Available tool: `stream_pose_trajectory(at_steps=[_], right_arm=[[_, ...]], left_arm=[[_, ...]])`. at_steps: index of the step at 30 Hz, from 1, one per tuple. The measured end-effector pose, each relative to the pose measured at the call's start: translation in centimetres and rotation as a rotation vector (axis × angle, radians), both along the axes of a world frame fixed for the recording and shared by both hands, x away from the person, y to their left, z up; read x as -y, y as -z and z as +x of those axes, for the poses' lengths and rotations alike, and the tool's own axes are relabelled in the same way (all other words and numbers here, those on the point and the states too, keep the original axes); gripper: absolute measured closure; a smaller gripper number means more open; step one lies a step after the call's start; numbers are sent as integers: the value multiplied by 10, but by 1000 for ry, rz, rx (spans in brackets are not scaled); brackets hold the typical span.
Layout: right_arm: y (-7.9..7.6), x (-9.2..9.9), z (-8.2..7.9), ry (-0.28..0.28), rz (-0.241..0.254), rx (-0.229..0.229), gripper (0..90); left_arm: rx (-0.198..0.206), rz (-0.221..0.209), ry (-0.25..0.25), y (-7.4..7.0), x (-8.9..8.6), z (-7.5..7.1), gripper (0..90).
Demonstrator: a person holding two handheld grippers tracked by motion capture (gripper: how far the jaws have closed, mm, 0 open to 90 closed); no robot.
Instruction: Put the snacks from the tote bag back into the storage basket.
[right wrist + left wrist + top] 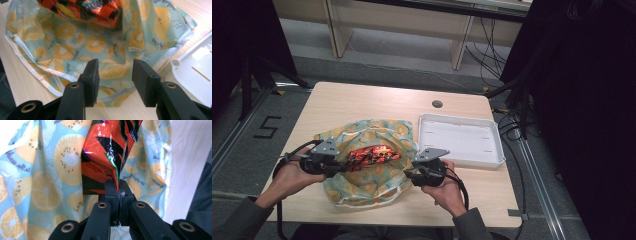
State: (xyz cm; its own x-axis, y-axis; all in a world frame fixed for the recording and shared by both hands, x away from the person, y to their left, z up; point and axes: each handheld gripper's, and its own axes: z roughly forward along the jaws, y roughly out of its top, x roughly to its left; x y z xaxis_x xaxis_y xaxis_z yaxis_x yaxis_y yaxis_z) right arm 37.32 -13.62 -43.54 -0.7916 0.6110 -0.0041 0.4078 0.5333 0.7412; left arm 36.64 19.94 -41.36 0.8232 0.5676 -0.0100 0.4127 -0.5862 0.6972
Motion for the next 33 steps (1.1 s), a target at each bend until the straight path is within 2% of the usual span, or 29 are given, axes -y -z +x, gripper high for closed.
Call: stream_pose_trajectory(at_steps=[1, 2, 3, 4, 5, 9, 10, 15, 18, 19, 20, 21, 22, 23, 26, 27, 29, 31, 33], right_arm=[[1, -2, -1, 18, 21, 1, 574], [-2, -1, -1, 1, 4, -16, 571], [0, -4, 0, 6, 32, 7, 569], [-1, -4, -1, 8, 35, -6, 567], [-3, -5, -1, -1, 14, -22, 563], [-2, -7, 2, -16, 30, 6, 558], [-3, -6, 4, -1, 44, -17, 555], [1, -9, 8, 14, 73, -37, 555], [1, -13, 13, -5, 80, -28, 556], [1, -16, 13, -5, 90, -30, 556], [0, -19, 14, -19, 90, -16, 556], [1, -22, 14, -19, 107, -11, 556], [1, -22, 14, -19, 107, -11, 556], [-2, -24, 16, -36, 116, 8, 556], [-4, -27, 16, -52, 128, 28, 557], [-8, -32, 17, -47, 156, 54, 558], [-11, -35, 19, -68, 152, 50, 558], [-13, -38, 21, -77, 182, 43, 560], [-16, -38, 20, -69, 186, 32, 561]], left_arm=[[2, -1, 12, -2, -2, 0, 884], [2, -1, 12, -2, -2, 0, 884], [-3, -17, 7, -4, -4, -2, 884], [-2, -14, 8, -5, -5, -2, 883], [-6, -25, 2, -6, -5, -3, 884], [-3, -24, 12, -11, -7, -3, 884], [-9, -31, 13, -13, -9, -4, 884], [-2, -27, 31, -22, -12, -3, 883], [-1, -62, 21, -25, -13, -4, 883], [0, -44, 26, -27, -15, -4, 883], [-6, -73, 10, -26, -14, -4, 883], [1, -51, 33, -29, -17, -3, 883], [1, -51, 33, -29, -17, -3, 883], [-2, -75, 9, -30, -16, -4, 882], [2, -78, 21, -32, -17, -4, 882], [-2, -77, 22, -33, -18, -4, 881], [3, -85, 18, -36, -18, -5, 881], [4, -91, 31, -38, -19, -5, 881], [1, -100, 23, -39, -19, -6, 881]])
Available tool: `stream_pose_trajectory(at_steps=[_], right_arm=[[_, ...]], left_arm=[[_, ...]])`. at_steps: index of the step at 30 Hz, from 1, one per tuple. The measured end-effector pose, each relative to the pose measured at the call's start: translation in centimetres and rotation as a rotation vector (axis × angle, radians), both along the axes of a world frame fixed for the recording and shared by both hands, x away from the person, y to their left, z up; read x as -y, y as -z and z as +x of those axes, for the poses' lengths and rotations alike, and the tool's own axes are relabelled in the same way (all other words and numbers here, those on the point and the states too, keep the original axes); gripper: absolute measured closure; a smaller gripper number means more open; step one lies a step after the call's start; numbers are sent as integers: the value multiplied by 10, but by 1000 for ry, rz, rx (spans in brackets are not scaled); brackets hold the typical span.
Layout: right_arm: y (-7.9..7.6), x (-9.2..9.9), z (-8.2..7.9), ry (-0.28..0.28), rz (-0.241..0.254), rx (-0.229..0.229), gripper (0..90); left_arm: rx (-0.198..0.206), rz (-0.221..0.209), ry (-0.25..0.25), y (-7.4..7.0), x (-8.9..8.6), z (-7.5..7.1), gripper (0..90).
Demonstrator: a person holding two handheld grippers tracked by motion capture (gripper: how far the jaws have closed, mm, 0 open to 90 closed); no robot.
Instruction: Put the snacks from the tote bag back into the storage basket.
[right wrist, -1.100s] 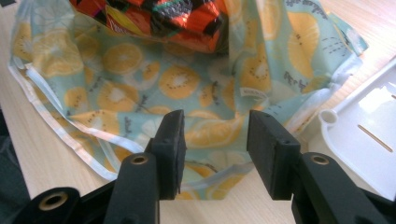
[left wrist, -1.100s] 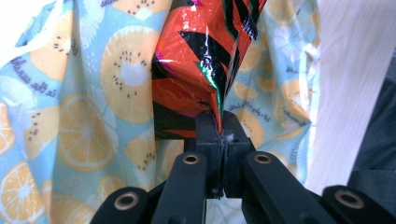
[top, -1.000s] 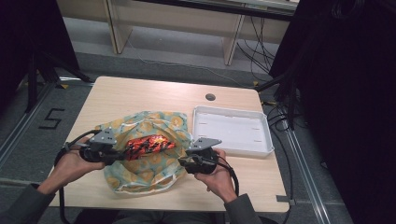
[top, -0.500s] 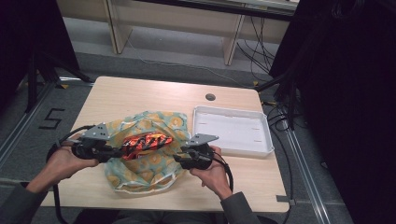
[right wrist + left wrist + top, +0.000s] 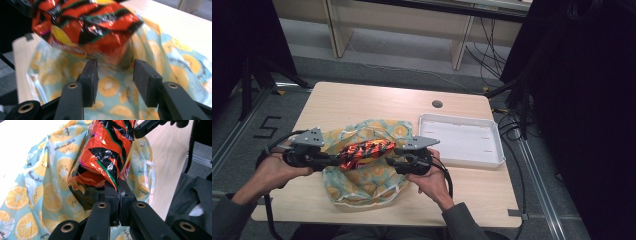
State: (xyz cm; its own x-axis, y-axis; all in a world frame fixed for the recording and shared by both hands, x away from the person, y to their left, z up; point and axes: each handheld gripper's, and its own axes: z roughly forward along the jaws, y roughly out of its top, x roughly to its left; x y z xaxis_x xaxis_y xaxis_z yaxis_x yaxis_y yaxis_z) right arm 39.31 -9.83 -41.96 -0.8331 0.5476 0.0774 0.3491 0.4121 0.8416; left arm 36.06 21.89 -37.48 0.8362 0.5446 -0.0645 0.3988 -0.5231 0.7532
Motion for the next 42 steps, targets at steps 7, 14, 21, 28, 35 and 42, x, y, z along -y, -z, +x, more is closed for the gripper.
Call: stream_pose_trajectory(at_steps=[7, 14, 21, 28, 35, 42], right_arm=[[-2, -14, 5, -47, 40, 44, 590], [-4, -21, 8, -70, 50, 78, 723], [-13, -22, 5, -72, 61, 137, 900], [-19, -19, 6, -50, 70, 84, 900], [-29, -20, 9, -50, 89, 47, 900], [-45, -27, 7, -86, 128, 16, 900]], left_arm=[[5, -3, -3, -2, -2, 1, 877], [2, -10, -11, -4, -5, 3, 873], [10, -26, -21, -10, -13, 5, 849], [2, -9, -32, -8, -16, 2, 548], [48, 25, -90, 12, -27, -12, 241], [14, -4, -196, 53, -45, -15, 220]])
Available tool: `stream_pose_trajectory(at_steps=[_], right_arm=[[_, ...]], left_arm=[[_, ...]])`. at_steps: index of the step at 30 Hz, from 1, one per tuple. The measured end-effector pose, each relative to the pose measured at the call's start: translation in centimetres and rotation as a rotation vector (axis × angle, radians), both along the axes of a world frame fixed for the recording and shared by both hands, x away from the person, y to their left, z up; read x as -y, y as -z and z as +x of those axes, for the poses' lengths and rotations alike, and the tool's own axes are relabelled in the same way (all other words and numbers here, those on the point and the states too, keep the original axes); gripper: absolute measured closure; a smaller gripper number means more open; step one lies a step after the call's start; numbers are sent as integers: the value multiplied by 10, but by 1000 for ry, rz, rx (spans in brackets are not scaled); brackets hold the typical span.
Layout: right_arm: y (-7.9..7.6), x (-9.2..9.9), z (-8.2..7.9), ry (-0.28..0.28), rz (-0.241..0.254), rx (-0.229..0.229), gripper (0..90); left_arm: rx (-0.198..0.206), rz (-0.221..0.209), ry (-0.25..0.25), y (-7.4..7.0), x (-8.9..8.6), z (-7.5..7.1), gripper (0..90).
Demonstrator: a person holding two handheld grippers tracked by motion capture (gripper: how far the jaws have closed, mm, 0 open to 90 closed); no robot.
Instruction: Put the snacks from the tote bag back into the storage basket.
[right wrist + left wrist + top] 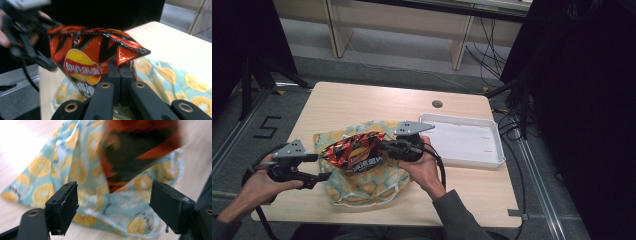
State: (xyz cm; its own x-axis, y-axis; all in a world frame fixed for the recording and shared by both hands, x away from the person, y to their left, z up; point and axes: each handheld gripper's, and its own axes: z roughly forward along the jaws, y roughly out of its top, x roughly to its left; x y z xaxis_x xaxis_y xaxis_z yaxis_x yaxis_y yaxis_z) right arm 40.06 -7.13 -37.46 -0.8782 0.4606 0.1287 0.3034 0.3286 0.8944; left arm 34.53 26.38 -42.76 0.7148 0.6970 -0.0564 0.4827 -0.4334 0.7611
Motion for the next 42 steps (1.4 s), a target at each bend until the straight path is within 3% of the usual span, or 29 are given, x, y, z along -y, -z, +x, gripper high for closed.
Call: stream_pose_trajectory(at_steps=[1, 2, 4, 5, 7, 8, 16, 17, 18, 19, 20, 21, 22, 23, 24, 26, 29, 31, 34, 37, 38, 42], right_arm=[[-3, -2, 0, -8, 15, -4, 900], [-10, -3, -2, -13, 9, -16, 900], [-12, -5, -1, -22, 24, -8, 900], [-19, -6, -3, -29, 4, -15, 900], [-23, -7, -4, -32, 7, -21, 900], [-32, -7, -5, -48, 4, -9, 900], [-56, -3, -5, -55, 42, -8, 900], [-66, -1, -6, -52, 54, -18, 900], [-66, -1, -6, -52, 54, -18, 900], [-77, 3, -6, -53, 61, -4, 900], [-82, 5, -6, -58, 64, 19, 900], [-82, 5, -6, -58, 64, 19, 900], [-93, 11, -8, -53, 71, 10, 900], [-93, 11, -8, -53, 71, 10, 900], [-97, 14, -7, -52, 69, 20, 900], [-110, 26, -5, -34, 83, 41, 900], [-116, 35, -4, -20, 90, 39, 900], [-124, 50, -1, 17, 94, 39, 900], [-128, 65, 3, 67, 99, 46, 900], [-129, 77, 8, 106, 88, 42, 900], [-128, 87, 13, 146, 90, 35, 900], [-125, 107, 23, 211, 74, 34, 900]], left_arm=[[4, 0, -6, 3, -3, 1, 216], [-10, -33, -55, 7, -4, 0, 188], [-17, -20, -49, 8, -7, 1, 186], [-16, -15, -57, 8, -8, 1, 186], [-9, -18, -88, 10, -8, 2, 184], [-18, -17, -108, 13, -9, 2, 181], [-20, 35, -109, 22, -11, 5, 182], [-28, 74, -97, 21, -13, 5, 182], [-28, 74, -97, 21, -13, 5, 182], [-13, 46, -116, 23, -10, 5, 182], [-26, 28, -134, 24, -8, 5, 181], [-26, 28, -134, 24, -8, 5, 179], [-17, 1, -137, 26, -7, 5, 175], [-43, -1, -124, 25, -8, 5, 175], [-31, -25, -139, 26, -7, 4, 174], [-27, 19, -133, 24, -9, 5, 171], [-20, 3, -153, 25, -8, 4, 168], [-13, 1, -154, 25, -10, 5, 167], [-18, 33, -138, 24, -14, 7, 165], [-36, 37, -142, 22, -16, 7, 165], [-23, 44, -148, 22, -18, 7, 165], [-10, 35, -161, 24, -19, 8, 166]])
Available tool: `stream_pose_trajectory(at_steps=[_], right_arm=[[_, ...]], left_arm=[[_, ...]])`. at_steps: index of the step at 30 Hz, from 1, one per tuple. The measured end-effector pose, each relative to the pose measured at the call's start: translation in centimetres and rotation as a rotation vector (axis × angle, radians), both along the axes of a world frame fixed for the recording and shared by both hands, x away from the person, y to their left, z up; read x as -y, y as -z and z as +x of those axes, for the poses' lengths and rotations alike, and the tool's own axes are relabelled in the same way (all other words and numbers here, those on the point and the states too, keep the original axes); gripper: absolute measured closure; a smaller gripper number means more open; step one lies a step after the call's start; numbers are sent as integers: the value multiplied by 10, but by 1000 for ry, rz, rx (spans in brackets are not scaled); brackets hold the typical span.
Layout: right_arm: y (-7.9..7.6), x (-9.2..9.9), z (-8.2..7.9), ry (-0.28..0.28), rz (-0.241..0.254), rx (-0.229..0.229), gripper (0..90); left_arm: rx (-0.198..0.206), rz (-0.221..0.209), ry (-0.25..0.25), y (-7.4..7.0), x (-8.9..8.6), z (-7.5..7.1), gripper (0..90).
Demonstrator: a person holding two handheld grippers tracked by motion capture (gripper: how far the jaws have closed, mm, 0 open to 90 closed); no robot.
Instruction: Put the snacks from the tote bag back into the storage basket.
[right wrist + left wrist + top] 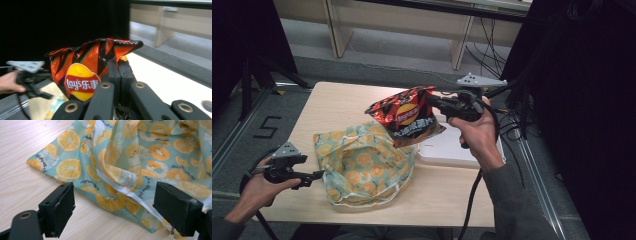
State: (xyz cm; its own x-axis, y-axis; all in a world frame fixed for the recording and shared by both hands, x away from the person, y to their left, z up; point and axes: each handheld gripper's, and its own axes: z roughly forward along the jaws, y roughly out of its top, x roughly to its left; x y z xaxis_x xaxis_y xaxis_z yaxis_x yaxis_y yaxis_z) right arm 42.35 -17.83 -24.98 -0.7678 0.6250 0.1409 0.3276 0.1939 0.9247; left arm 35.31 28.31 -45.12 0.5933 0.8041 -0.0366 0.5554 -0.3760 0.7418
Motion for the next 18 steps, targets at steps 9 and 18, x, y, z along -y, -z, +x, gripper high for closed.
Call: stream_pose_trajectory(at_steps=[9, 18], right_arm=[[12, 46, 20, 155, -23, -46, 900], [32, 69, 31, 246, -57, -79, 900]], left_arm=[[-23, 6, -4, 1, -2, 2, 166], [-14, 22, -1, 4, -2, 2, 167]])
